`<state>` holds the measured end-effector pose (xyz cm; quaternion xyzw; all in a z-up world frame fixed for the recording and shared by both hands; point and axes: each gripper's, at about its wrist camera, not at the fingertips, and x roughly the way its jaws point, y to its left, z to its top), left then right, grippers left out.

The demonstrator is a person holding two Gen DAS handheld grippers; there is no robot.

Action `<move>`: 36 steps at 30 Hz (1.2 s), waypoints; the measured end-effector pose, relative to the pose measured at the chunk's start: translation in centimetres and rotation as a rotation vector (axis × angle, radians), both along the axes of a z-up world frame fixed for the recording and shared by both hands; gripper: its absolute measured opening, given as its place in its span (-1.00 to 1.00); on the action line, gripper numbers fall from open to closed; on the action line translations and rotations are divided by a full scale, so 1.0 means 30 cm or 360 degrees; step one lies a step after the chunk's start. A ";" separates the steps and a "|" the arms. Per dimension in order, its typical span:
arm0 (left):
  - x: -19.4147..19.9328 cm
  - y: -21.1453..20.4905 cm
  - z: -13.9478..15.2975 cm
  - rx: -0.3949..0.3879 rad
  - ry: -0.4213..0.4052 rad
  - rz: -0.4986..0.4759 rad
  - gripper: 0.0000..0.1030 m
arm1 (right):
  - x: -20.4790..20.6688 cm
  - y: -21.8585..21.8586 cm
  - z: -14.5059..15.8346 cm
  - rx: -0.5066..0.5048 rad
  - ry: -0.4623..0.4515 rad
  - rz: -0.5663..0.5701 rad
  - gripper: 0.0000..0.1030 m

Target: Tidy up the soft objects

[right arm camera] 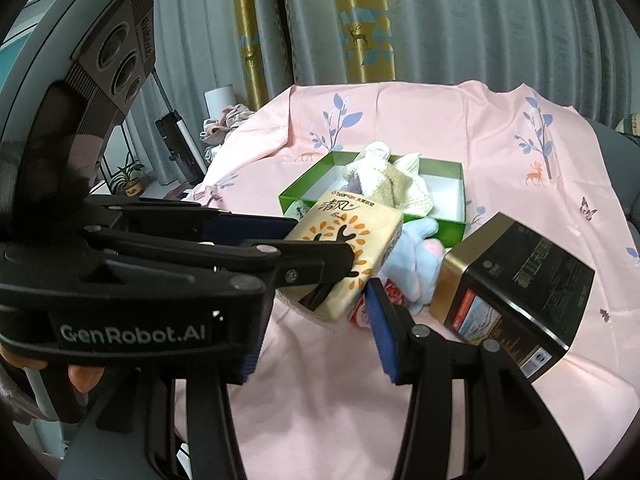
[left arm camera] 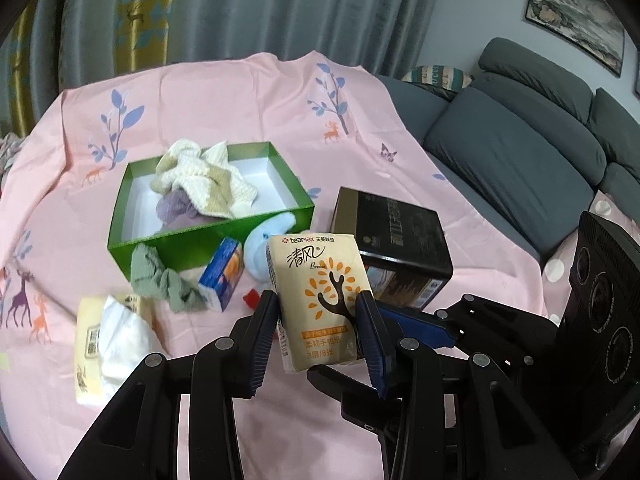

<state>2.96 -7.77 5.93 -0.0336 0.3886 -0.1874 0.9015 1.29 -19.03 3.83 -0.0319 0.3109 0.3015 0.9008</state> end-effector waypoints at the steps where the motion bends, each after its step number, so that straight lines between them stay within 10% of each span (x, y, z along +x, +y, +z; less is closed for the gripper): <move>1: 0.010 -0.006 0.005 0.0006 -0.0007 -0.0002 -0.21 | 0.011 -0.004 0.004 0.0004 -0.0003 -0.0003 -0.08; 19: 0.322 0.017 0.014 0.0024 0.0004 0.0031 -0.21 | 0.323 0.017 0.007 0.0030 -0.0004 -0.0010 -0.08; 36: 0.866 0.208 -0.192 -0.0053 0.0345 0.0252 -0.21 | 0.866 0.212 -0.157 -0.0019 0.0414 -0.0103 -0.06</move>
